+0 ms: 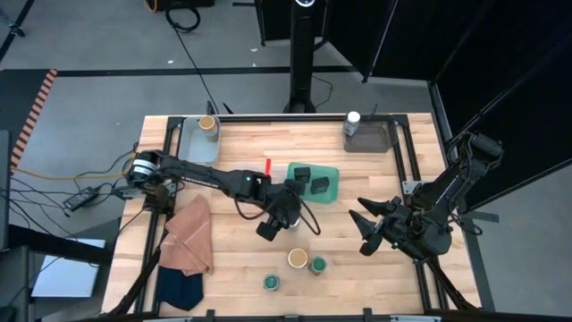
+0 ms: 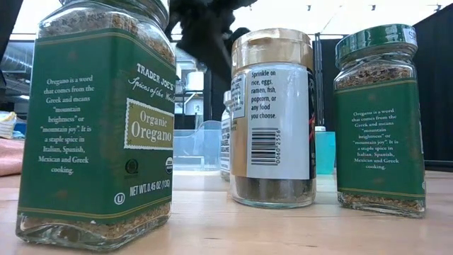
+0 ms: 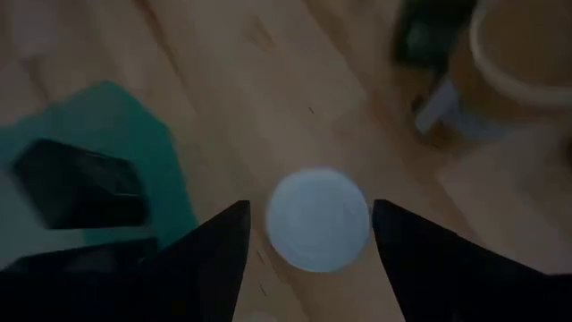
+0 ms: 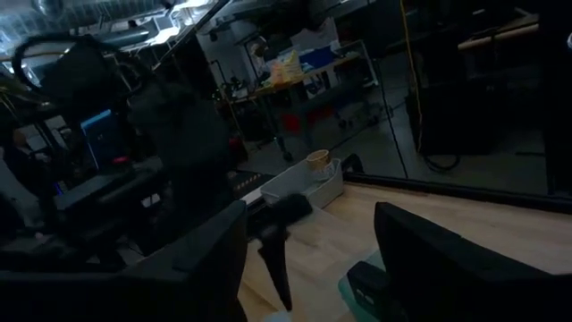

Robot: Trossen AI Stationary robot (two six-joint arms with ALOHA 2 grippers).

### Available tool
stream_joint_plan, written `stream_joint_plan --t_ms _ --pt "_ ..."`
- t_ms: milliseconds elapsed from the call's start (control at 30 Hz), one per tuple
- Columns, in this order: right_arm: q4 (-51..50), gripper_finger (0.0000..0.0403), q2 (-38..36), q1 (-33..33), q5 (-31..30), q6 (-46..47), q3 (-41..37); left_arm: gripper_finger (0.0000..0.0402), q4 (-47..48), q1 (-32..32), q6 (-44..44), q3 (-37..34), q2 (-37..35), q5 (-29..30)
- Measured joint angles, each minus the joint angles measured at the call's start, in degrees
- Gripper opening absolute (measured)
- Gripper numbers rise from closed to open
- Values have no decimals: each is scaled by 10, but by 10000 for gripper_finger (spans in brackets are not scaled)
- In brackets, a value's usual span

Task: Sort spices by type
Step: Put the white seasoning bottle into the black bin

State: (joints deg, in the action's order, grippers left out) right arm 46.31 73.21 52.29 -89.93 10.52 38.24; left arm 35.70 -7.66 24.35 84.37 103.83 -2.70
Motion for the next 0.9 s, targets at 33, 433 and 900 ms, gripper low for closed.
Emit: stream_joint_plan --t_ms 33,433,900 --pt "-1 252 0 0 0 -1 0 241 0 1 -11 5 -7 1" --pt "-1 252 34 -15 8 -8 0 241 59 20 -140 7 -47 89" --pt "-191 252 56 -166 269 97 88 222 164 20 -283 7 -144 101"
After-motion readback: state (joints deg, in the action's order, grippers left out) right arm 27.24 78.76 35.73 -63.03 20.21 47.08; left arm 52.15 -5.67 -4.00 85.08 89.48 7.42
